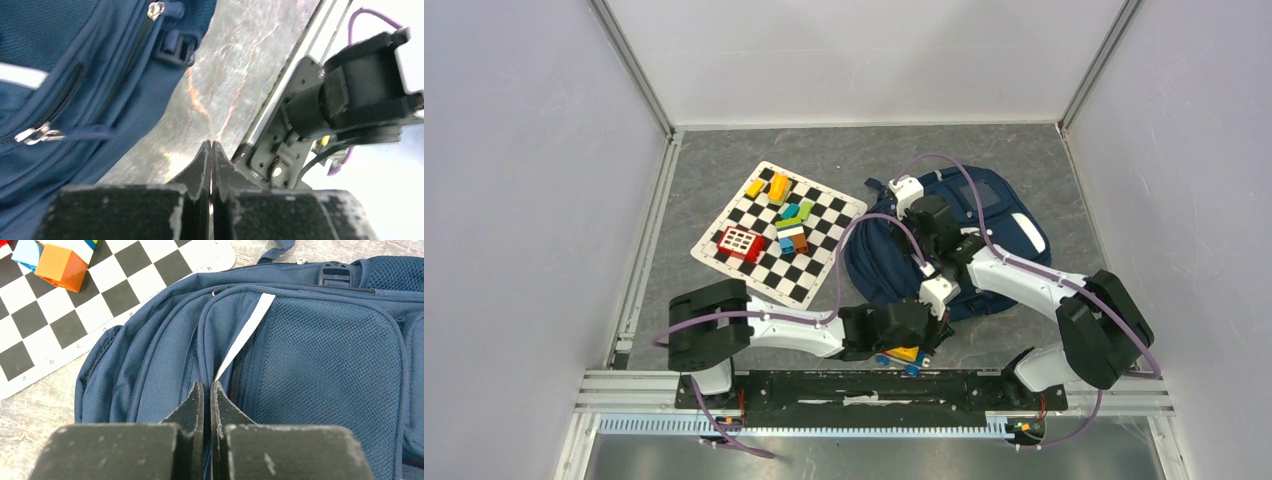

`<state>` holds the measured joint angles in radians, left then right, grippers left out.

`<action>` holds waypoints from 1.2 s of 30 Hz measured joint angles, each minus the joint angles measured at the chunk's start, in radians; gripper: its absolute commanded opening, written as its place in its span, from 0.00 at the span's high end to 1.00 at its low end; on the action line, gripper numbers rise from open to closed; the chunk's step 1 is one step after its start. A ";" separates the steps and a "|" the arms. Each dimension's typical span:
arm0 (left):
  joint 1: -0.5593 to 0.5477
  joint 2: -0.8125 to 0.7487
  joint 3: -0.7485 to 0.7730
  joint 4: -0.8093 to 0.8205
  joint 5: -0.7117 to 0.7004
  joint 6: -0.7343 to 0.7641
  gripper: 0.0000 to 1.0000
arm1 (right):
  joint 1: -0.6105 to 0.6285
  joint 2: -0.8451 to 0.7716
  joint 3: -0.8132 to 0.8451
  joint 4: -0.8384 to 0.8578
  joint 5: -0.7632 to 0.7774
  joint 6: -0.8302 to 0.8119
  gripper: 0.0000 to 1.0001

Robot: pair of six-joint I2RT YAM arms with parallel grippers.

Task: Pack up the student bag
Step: Zip the student bag at the center of the board, then reset both arms

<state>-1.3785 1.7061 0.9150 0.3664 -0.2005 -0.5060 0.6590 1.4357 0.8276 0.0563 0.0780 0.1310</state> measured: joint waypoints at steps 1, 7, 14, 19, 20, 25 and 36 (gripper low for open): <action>-0.004 0.009 0.013 0.003 0.000 0.000 0.98 | 0.000 0.003 0.000 0.005 0.003 0.000 1.00; -0.009 0.025 0.037 0.004 -0.034 -0.001 0.73 | -0.005 0.004 0.006 0.013 0.014 0.002 0.87; 0.005 -0.077 -0.008 -0.088 -0.128 -0.002 0.21 | 0.000 -0.029 0.070 -0.087 0.057 -0.036 0.30; 0.043 -0.205 -0.017 -0.209 -0.194 -0.074 0.13 | -0.036 -0.154 0.128 -0.203 0.116 -0.055 0.15; 0.056 -0.220 -0.021 -0.227 -0.196 -0.095 0.12 | -0.044 -0.183 0.130 -0.222 0.126 -0.056 0.14; 0.142 -0.249 -0.043 -0.319 -0.202 -0.212 0.10 | -0.071 -0.339 0.110 -0.335 0.148 -0.050 0.16; 0.291 -0.351 -0.164 -0.406 -0.157 -0.289 0.00 | -0.070 -0.560 -0.147 -0.453 0.089 -0.040 0.02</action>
<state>-1.0870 1.3548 0.7506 -0.0395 -0.3576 -0.7948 0.5888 0.8753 0.6807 -0.3969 0.1673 0.0914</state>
